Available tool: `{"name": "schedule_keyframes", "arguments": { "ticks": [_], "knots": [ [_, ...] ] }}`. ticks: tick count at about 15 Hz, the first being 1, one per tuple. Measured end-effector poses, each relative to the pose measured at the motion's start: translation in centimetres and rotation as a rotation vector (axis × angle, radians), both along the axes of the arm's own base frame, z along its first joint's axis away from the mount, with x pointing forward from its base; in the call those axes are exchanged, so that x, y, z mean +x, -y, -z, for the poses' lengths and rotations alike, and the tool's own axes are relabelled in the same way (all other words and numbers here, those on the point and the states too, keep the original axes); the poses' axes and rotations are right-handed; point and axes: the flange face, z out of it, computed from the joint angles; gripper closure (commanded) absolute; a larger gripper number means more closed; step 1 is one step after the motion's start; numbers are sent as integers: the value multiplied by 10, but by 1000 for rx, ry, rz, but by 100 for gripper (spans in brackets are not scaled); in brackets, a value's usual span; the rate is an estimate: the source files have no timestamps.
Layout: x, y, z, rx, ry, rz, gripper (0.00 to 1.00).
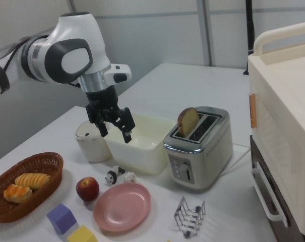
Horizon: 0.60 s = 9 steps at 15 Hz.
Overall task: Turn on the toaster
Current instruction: 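Move the gripper over to the toaster's lever side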
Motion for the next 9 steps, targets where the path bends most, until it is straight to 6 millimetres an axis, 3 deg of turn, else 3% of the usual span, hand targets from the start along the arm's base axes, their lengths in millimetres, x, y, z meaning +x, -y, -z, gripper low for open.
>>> {"name": "schedule_keyframes", "arguments": {
  "ticks": [1, 3, 6, 7, 9],
  "knots": [
    [0, 1, 0, 0, 0, 2, 1],
    [0, 1, -1, 0, 2, 2, 20],
    [0, 1, -2, 0, 4, 2, 93],
    [0, 1, -2, 0, 4, -1, 100],
    [0, 1, -2, 0, 4, -8, 100]
  ]
}}
